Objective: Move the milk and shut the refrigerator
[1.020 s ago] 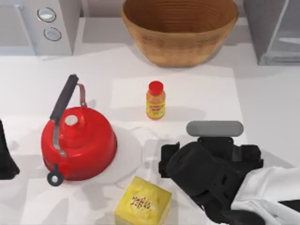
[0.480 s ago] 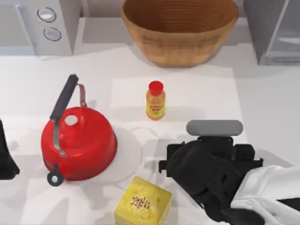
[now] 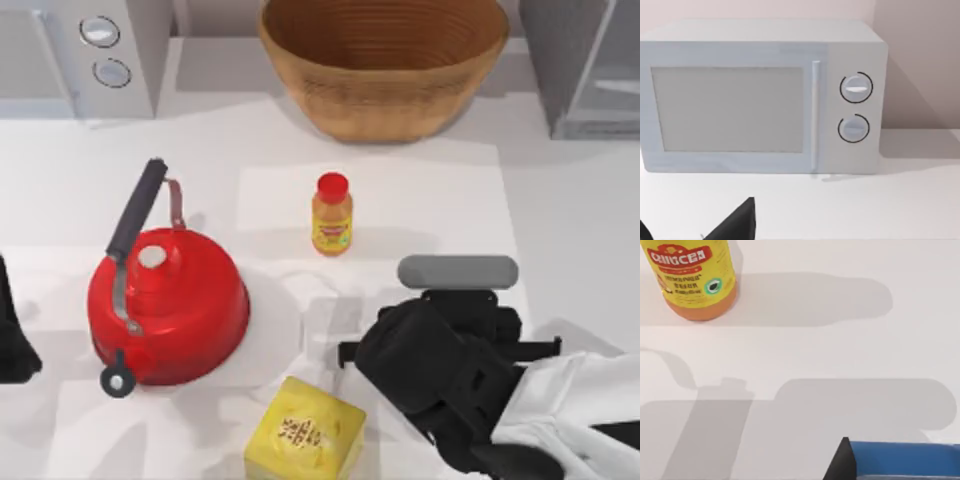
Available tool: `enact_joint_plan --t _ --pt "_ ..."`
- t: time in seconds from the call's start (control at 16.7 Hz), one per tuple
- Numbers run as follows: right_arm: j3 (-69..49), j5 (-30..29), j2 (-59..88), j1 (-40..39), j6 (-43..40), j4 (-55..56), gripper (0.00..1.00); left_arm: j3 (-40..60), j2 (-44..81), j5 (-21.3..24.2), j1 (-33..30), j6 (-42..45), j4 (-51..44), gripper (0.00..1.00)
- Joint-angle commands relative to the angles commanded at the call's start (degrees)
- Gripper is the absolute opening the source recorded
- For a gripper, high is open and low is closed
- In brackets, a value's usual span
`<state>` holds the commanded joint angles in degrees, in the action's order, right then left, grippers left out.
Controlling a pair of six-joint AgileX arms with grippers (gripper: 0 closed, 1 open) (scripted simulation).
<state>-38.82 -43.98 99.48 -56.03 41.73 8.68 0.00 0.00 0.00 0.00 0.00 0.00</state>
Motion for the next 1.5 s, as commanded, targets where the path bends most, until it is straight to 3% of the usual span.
enact_joint_plan --t 0.6,1.02,1.32,1.5 --pt "-0.1 0.0 -0.3 -0.1 0.0 -0.3 0.00 0.0 0.0 0.0 0.0 0.0 0.0 1.00" --pt "-2.8 0.1 -5.4 0.0 0.0 -8.1 0.00 0.0 0.0 0.0 0.0 0.0 0.0 1.00" --pt "-2.7 0.2 -5.4 0.1 0.0 -8.0 0.00 0.0 0.0 0.0 0.0 0.0 0.0 1.00" --pt "-1.3 3.3 -6.9 3.7 -2.7 -4.2 0.00 0.0 0.0 0.0 0.0 0.0 0.0 1.00"
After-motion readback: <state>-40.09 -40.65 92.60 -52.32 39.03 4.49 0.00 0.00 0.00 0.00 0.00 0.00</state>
